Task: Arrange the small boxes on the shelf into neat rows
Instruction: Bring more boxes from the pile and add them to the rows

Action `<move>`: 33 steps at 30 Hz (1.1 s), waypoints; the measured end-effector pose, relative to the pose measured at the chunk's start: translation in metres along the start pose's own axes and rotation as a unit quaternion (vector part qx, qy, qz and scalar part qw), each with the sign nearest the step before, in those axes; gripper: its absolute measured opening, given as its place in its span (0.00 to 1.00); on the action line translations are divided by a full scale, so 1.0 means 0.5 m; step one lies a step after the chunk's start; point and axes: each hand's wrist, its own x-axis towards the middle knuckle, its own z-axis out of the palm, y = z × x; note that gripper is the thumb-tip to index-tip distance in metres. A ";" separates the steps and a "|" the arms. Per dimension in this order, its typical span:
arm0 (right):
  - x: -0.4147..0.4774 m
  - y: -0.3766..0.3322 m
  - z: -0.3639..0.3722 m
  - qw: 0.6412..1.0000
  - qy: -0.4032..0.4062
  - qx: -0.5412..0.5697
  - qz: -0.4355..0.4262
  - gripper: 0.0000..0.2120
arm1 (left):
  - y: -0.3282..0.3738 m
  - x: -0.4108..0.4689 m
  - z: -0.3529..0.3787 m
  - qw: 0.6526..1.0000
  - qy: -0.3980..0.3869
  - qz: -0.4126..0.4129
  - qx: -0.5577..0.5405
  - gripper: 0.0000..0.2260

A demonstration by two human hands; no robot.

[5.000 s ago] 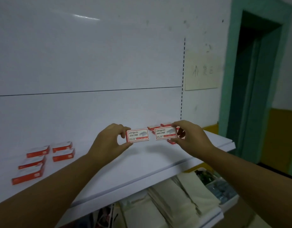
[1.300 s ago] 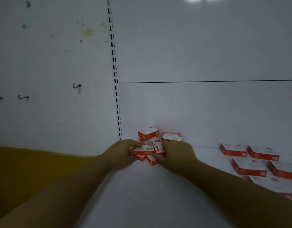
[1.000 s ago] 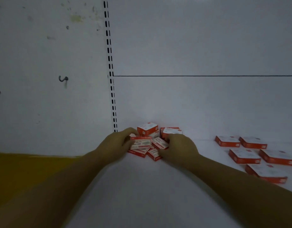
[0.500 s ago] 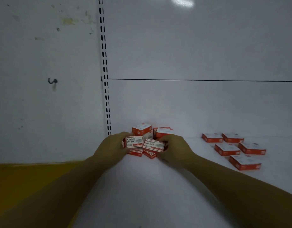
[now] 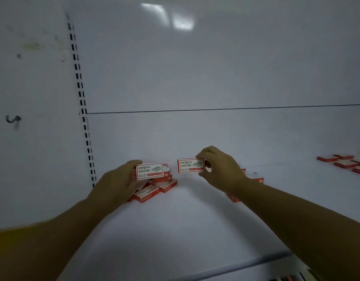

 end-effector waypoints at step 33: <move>-0.315 0.812 -0.452 0.984 0.034 -0.123 0.125 0.18 | 0.864 0.353 0.525 0.975 -0.039 0.203 -0.086 0.21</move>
